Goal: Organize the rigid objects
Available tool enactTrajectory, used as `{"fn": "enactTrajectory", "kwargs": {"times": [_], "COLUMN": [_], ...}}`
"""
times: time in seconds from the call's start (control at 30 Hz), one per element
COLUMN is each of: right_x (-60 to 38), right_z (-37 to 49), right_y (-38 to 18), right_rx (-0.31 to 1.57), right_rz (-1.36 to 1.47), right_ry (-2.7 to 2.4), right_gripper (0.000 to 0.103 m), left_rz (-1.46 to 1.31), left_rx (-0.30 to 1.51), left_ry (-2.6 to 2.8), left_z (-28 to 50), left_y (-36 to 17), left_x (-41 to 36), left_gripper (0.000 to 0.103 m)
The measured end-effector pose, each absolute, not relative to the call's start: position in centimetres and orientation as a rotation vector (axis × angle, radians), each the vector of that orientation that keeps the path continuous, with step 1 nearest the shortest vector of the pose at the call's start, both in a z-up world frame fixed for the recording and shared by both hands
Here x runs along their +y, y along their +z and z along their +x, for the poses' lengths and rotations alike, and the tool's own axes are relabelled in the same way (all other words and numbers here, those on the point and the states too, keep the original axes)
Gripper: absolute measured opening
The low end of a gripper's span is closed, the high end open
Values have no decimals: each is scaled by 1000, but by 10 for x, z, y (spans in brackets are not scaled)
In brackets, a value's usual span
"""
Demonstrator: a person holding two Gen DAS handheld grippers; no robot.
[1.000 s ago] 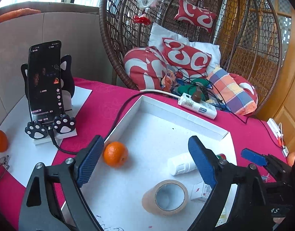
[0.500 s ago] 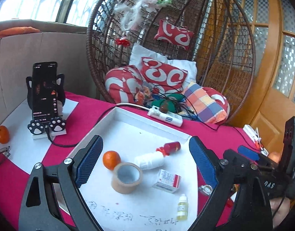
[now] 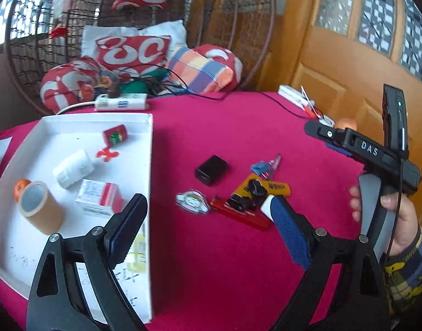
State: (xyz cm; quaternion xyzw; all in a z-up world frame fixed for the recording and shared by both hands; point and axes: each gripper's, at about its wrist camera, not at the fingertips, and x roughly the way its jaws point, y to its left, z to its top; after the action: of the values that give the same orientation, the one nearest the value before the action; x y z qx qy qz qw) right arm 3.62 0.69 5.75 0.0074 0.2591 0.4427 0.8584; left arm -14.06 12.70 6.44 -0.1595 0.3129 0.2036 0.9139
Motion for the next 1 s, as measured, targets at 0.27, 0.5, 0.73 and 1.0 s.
{"fn": "enactTrajectory", "kwargs": {"times": [0.27, 0.5, 0.73, 1.0], "right_x": [-27, -36, -41, -43], "right_z": [67, 78, 87, 89], "right_y": [20, 9, 2, 0], "right_rx": [646, 679, 735, 746], "right_rz": [65, 100, 165, 188], "right_ry": [863, 861, 875, 877], "right_gripper": [103, 103, 103, 103], "left_rz": [-219, -170, -69, -46], "left_rx": [819, 902, 960, 1009], "left_ry": [378, 370, 333, 245], "left_z": [-80, -47, -29, -5], "left_y": [31, 22, 14, 9], "left_x": [113, 133, 130, 117], "left_gripper": [92, 91, 66, 47]}}
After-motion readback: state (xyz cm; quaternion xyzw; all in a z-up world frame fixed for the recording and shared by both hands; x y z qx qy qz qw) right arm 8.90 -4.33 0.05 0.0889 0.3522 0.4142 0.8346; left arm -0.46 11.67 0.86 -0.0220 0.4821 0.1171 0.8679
